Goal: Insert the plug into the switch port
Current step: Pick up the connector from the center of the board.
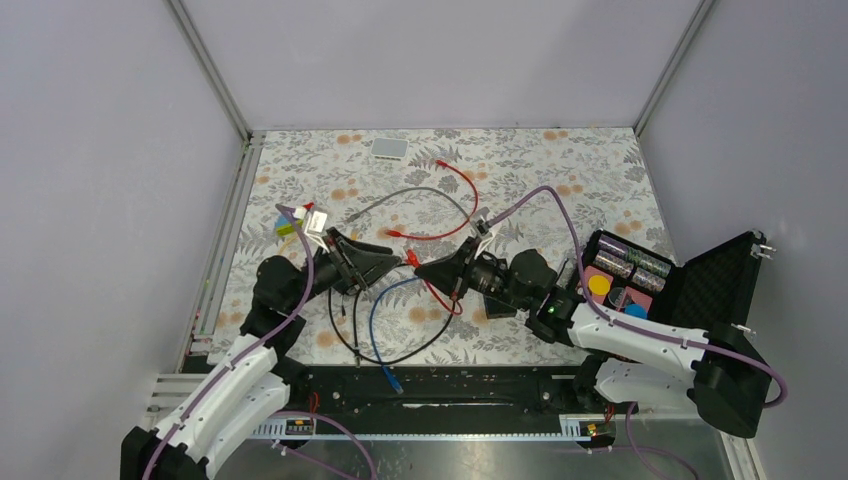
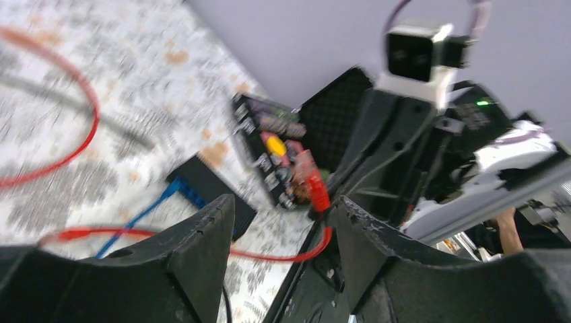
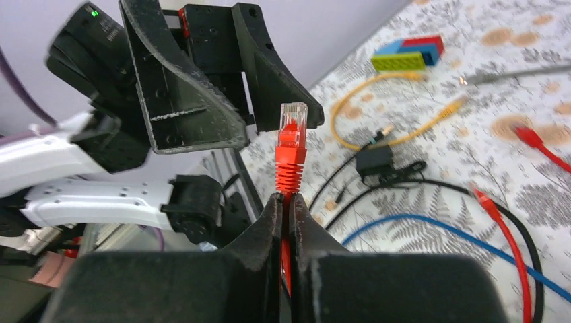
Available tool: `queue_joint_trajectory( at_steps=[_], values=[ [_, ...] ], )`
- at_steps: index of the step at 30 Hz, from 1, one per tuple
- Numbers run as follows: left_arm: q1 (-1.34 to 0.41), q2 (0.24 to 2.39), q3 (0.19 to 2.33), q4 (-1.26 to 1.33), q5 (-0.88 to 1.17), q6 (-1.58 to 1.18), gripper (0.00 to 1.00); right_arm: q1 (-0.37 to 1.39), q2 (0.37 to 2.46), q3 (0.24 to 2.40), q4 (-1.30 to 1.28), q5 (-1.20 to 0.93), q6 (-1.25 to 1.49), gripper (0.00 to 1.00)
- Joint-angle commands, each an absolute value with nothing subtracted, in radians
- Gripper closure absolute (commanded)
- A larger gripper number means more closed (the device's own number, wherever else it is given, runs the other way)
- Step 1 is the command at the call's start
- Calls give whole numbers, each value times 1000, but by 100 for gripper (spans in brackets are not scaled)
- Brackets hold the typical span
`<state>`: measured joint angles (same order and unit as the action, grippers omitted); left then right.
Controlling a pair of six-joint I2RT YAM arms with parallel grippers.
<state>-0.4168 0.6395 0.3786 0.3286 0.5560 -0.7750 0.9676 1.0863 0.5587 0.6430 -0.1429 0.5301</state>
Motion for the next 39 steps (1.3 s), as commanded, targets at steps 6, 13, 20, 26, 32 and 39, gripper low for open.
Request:
queue_joint_trajectory(
  at_steps=[6, 13, 20, 26, 32, 39],
  values=[
    [-432, 818, 346, 1100, 792, -1004, 47, 951, 1113, 600, 939, -272, 643, 100],
    [-466, 890, 340, 1191, 789, -1035, 50, 950, 1138, 591, 1033, -293, 678, 100],
    [-472, 882, 344, 1179, 767, -1025, 85, 947, 1169, 581, 1037, -298, 697, 100],
    [-475, 860, 367, 1022, 721, -946, 100, 932, 1185, 570, 1034, -286, 722, 78],
    [-475, 769, 499, 557, 538, -706, 100, 919, 1109, 523, 971, -231, 706, 53],
    [-474, 773, 883, -168, 73, -205, 100, 919, 857, 456, 740, -39, 604, 46]
  ],
)
